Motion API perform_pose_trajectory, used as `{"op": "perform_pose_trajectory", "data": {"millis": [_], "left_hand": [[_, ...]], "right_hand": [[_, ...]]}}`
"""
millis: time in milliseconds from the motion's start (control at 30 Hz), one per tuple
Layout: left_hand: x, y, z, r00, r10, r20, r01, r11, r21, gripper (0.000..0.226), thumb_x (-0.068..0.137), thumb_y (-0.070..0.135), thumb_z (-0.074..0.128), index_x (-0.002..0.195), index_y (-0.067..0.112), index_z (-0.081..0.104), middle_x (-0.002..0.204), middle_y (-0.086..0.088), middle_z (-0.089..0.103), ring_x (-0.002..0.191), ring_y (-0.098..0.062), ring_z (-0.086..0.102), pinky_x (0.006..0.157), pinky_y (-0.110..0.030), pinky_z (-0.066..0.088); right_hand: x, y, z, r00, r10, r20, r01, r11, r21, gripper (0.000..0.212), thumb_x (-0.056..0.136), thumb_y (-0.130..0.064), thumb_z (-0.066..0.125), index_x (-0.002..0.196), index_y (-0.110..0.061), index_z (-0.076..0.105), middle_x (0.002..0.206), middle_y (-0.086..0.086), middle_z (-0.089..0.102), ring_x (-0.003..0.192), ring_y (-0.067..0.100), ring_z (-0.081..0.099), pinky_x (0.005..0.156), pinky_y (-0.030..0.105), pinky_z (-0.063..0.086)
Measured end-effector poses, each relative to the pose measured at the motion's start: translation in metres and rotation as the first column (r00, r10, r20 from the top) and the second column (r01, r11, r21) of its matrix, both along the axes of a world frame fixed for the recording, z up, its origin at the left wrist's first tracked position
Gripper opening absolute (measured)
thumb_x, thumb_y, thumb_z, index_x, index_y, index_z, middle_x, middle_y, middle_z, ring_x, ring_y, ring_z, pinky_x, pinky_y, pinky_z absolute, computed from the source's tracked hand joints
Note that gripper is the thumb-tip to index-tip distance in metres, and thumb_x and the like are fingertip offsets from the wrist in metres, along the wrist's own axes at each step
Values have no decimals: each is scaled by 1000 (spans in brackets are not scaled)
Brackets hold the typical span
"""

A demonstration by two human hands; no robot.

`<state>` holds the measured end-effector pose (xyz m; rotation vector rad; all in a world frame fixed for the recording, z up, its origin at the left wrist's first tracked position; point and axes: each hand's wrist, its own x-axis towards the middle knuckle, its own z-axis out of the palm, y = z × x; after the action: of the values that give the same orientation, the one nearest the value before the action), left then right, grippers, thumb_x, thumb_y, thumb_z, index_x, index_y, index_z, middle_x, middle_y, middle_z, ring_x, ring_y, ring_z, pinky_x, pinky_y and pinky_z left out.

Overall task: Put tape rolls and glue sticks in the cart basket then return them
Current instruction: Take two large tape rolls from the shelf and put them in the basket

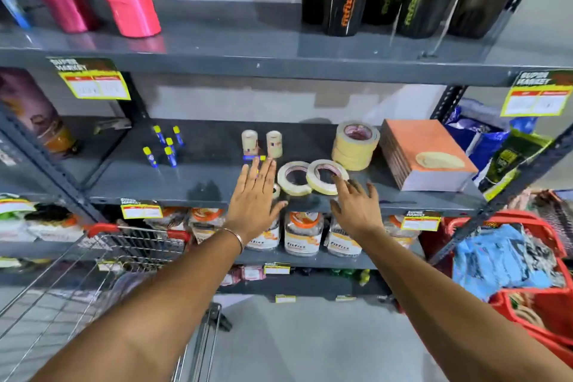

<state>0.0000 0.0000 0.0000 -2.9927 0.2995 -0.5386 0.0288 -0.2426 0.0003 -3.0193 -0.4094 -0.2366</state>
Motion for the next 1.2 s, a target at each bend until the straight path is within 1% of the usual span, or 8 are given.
{"op": "perform_pose_trajectory", "data": {"millis": [133,200,300,467,667,833,1000,1200], "left_hand": [[18,-5,-18,991,36,-129,-28,998,59,67,93,50,44,145,8,35,149,-12,43,143,-33,29,120,-53,-1],[29,-13,-23,980,27,-199,-18,999,50,43,94,43,45,123,14,56,117,-7,68,121,-29,55,118,-55,-9],[54,-29,-25,978,25,-207,-26,1000,-2,25,93,38,48,95,20,66,83,0,70,92,-23,64,117,-53,0],[86,-57,-33,948,33,-317,-33,999,6,38,84,41,63,113,17,60,111,-2,64,113,-26,51,110,-50,11],[106,-72,-39,911,80,-405,-86,996,2,28,78,3,57,101,17,64,98,-1,59,112,-26,47,115,-60,-1],[109,-69,-31,958,96,-271,-98,995,7,33,75,2,58,105,16,62,99,0,57,111,-24,48,118,-55,3],[87,-34,-23,979,189,-70,-187,982,36,32,78,13,61,109,20,61,102,3,59,111,-23,53,116,-51,15],[20,45,-14,918,390,-71,-385,920,73,42,76,15,67,117,21,59,108,3,60,113,-23,53,115,-50,14]], "right_hand": [[18,-3,-13,998,33,-46,-33,999,-2,43,93,-27,52,134,-17,44,132,7,58,127,28,47,103,49,35],[32,-5,-18,995,43,-92,-42,999,7,40,92,-24,55,131,-18,49,132,6,57,125,27,48,100,46,36],[61,-9,-27,989,55,-135,-60,998,-28,50,89,-25,60,135,-20,42,137,3,50,129,25,42,103,47,34],[97,-14,-40,966,112,-233,-124,992,-37,45,96,-30,50,139,-21,39,143,3,46,136,22,35,111,55,20],[113,-22,-52,960,216,-180,-227,973,-44,31,89,-18,57,120,-22,58,126,1,60,125,21,47,109,56,18],[121,-29,-49,970,243,23,-243,969,40,32,71,-19,79,101,-21,67,98,1,70,100,24,64,98,49,25],[121,-5,-28,911,368,188,-380,925,29,35,75,-25,77,108,-22,65,103,-3,68,105,20,62,97,47,24],[109,69,-12,773,569,280,-598,802,21,35,78,-21,72,112,-22,62,106,-5,65,105,18,60,98,47,29]]}}
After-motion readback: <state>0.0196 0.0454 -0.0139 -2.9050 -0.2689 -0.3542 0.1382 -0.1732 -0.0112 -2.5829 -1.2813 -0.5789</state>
